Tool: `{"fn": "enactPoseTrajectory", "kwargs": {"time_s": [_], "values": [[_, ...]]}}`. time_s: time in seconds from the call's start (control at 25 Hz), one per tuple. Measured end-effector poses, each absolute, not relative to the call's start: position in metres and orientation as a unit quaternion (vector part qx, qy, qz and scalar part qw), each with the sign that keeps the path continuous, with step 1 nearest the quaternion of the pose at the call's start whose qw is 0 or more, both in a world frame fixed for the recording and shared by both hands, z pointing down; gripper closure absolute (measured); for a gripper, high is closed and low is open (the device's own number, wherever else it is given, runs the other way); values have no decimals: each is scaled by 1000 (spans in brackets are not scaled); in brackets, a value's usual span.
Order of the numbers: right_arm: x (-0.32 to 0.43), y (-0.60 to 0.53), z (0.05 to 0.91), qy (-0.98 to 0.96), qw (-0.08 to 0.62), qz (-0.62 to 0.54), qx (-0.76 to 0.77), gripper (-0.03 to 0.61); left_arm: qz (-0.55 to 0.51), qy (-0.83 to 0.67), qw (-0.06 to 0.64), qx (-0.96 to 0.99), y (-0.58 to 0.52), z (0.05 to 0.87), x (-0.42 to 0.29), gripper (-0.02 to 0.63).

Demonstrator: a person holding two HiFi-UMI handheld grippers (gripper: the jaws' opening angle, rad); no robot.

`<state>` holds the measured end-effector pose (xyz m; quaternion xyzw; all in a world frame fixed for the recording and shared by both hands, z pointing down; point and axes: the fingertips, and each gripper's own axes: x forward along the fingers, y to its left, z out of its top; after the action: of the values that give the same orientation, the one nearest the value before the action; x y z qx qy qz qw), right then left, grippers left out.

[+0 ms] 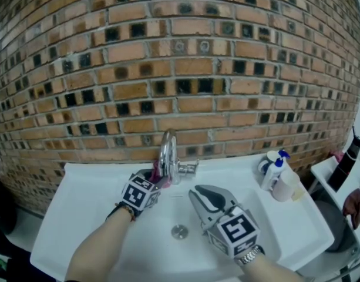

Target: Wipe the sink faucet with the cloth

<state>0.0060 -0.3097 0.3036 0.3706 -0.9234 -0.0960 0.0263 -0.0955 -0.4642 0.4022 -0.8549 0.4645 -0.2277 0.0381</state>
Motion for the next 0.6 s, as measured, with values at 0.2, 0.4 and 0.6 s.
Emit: {"fn": "enactPoseTrajectory", "kwargs": {"time_s": [0.2, 0.4, 0.6], "values": [[6, -308, 303, -924, 30, -93, 370, 503, -254, 460, 43, -850, -459, 410, -95, 517], [6, -309, 302, -924, 25, -96, 369, 503, -273, 456, 46, -846, -454, 412, -94, 517], [6, -310, 303, -924, 29, -94, 371, 503, -277, 452, 54, -846, -446, 412, -92, 517]]}}
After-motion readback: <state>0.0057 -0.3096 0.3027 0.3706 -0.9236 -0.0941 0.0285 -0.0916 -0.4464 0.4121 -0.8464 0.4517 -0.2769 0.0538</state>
